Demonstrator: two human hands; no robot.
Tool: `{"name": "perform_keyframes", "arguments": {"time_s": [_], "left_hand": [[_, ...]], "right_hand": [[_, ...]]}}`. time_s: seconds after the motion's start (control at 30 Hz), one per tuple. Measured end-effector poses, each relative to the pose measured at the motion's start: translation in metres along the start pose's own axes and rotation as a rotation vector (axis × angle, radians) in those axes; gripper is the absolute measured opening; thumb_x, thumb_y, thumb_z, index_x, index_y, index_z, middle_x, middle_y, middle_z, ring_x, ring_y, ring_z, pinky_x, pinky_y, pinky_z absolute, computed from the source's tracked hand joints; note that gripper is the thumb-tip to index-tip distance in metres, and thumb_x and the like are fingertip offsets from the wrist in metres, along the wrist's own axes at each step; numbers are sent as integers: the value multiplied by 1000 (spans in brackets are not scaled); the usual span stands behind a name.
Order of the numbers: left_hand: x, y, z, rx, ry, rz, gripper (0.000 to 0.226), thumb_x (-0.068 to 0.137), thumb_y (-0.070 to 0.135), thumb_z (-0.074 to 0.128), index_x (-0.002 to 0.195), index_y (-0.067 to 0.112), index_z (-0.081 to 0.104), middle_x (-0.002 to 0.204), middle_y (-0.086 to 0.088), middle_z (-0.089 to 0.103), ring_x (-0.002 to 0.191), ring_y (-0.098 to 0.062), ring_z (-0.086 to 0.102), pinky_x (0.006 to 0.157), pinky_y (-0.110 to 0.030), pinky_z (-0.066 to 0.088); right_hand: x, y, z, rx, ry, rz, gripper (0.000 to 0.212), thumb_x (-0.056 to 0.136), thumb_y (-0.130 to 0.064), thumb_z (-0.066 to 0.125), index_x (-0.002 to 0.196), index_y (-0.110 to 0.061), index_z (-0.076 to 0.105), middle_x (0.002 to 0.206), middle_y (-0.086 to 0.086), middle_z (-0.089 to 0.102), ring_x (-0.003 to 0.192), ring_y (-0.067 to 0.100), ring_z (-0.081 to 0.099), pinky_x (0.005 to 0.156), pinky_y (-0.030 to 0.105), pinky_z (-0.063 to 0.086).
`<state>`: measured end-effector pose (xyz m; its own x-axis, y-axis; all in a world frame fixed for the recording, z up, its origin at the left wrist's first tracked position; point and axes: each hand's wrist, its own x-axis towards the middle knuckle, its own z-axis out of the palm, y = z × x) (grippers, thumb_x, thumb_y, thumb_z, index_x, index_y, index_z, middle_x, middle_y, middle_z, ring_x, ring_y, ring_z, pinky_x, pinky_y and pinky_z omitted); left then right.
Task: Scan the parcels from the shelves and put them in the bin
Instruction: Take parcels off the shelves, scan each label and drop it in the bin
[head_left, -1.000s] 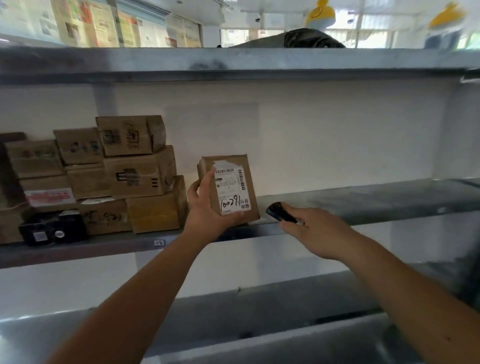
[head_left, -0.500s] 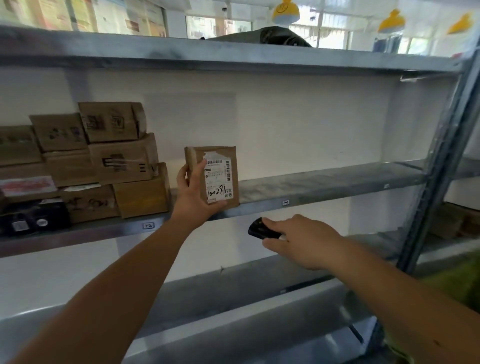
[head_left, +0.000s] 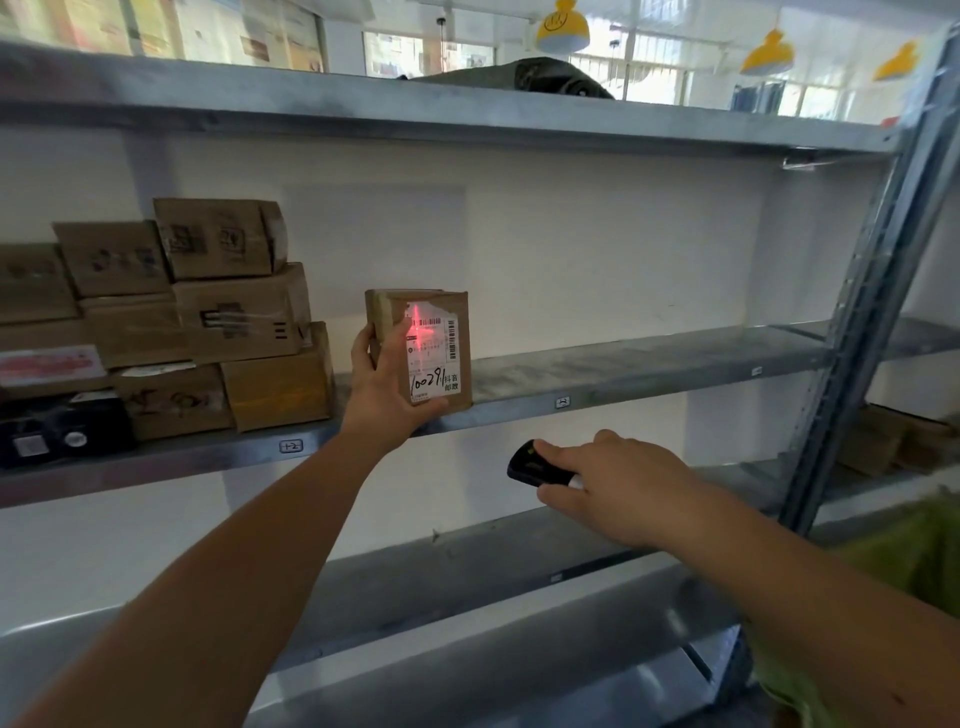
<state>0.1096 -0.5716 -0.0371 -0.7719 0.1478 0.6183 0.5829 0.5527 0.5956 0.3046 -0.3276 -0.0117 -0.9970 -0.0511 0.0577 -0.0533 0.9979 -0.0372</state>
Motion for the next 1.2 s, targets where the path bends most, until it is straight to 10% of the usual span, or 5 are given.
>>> {"name": "perform_keyframes", "arguments": {"time_s": [0.6, 0.8, 1.2], "left_hand": [[4, 9, 0, -21, 11, -69, 125, 68, 29, 99, 155, 58, 15, 166, 4, 1, 150, -27, 27, 120, -46, 39], [-28, 44, 8, -205, 119, -62, 129, 68, 25, 99, 163, 42, 15, 163, -4, 20, 137, -9, 28, 108, -28, 34], [-165, 40, 51, -425, -111, -116, 135, 54, 57, 99, 160, 56, 15, 159, 9, 35, 145, -15, 42, 111, -53, 49]], "right_hand": [[-8, 18, 8, -25, 16, 49, 64, 102, -67, 36, 161, -49, 16, 130, 8, 52, 105, 23, 57, 84, 35, 52], [-14, 22, 13, 90, 35, 64, 64, 103, -66, 37, 161, -50, 16, 127, 9, 51, 100, 23, 55, 86, 37, 52], [-74, 38, 96, 544, 114, 181, 59, 97, -67, 54, 149, -41, 43, 123, -4, 66, 103, 15, 61, 88, 36, 53]]}}
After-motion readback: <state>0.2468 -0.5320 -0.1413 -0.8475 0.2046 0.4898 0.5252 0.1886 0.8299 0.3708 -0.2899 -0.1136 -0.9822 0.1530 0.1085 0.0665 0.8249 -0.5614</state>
